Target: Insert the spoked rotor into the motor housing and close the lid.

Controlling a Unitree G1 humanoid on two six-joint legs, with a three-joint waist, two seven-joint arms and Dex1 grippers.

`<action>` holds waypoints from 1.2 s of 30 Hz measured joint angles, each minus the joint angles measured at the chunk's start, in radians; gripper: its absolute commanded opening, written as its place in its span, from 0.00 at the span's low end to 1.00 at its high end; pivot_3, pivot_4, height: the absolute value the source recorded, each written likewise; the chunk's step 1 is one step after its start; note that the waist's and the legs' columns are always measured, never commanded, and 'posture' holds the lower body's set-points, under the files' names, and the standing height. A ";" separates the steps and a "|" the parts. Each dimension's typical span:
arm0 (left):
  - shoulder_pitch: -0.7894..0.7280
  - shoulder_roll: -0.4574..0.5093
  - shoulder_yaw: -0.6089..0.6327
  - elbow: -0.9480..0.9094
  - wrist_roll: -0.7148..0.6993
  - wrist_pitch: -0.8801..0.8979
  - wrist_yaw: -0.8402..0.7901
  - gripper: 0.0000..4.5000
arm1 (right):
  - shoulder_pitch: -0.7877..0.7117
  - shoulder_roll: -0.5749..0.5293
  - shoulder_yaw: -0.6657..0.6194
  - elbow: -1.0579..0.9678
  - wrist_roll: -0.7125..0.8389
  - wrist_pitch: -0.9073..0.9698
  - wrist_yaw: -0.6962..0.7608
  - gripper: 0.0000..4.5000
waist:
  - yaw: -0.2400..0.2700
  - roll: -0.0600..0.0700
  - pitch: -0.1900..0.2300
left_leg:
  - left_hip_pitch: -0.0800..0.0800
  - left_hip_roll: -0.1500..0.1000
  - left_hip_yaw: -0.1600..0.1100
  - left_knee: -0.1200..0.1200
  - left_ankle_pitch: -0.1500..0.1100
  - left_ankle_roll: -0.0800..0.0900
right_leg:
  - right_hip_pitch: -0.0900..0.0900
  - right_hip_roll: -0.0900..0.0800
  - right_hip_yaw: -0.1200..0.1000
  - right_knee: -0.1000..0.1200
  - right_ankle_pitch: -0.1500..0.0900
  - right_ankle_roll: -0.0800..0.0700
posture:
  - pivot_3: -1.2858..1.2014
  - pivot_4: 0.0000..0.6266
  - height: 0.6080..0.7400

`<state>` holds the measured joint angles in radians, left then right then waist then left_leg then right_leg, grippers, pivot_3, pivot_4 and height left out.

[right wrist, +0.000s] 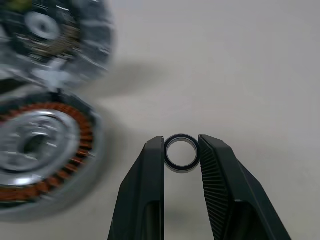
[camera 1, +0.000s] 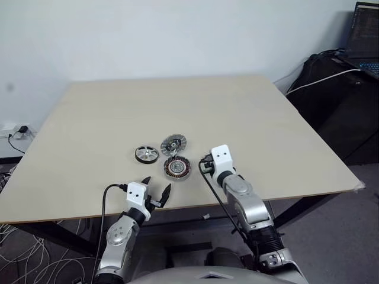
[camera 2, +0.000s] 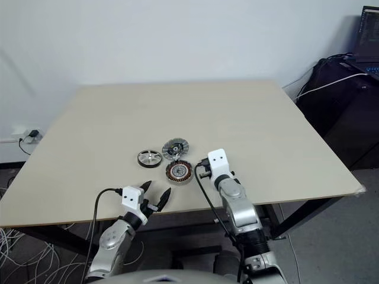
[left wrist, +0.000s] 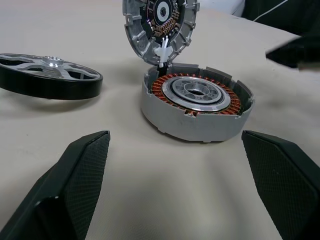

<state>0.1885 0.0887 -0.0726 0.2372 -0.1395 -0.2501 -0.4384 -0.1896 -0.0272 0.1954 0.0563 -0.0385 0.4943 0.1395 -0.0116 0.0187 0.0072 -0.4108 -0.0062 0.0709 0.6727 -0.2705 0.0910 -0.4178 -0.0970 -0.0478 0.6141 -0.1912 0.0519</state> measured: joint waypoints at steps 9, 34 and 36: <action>-0.001 -0.005 0.008 0.000 -0.001 0.001 0.000 1.00 | -0.083 0.029 0.111 0.055 -0.035 0.012 0.045 0.15 | 0.000 0.000 0.000 | 0.000 -0.001 0.000 0.000 0.000 0.000 | 0.000 0.000 0.000 0.000 0.000 0.000 | 0.52 0.00 1.00; -0.005 -0.007 0.024 0.000 -0.021 0.003 0.001 1.00 | -0.162 0.080 0.168 0.288 -0.069 -0.067 0.103 0.15 | -0.002 0.000 0.000 | 0.000 -0.001 0.000 0.000 0.000 -0.001 | 0.000 0.001 0.000 0.000 0.000 0.000 | 0.52 0.00 1.00; -0.005 -0.007 0.024 0.000 -0.022 0.003 0.001 1.00 | -0.166 0.081 0.165 0.296 -0.069 -0.072 0.103 0.15 | -0.001 0.000 0.000 | 0.000 -0.001 0.000 0.000 0.000 -0.001 | 0.000 0.001 0.000 0.000 0.000 0.000 | 0.52 0.00 1.00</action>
<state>0.1834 0.0822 -0.0487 0.2371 -0.1614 -0.2466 -0.4377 -0.3555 0.0536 0.3605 0.3522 -0.1071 0.4223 0.2425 -0.0130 0.0185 0.0072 -0.4110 -0.0068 0.0709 0.6726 -0.2703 0.0904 -0.4180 -0.0965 -0.0481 0.6143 -0.1909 0.0518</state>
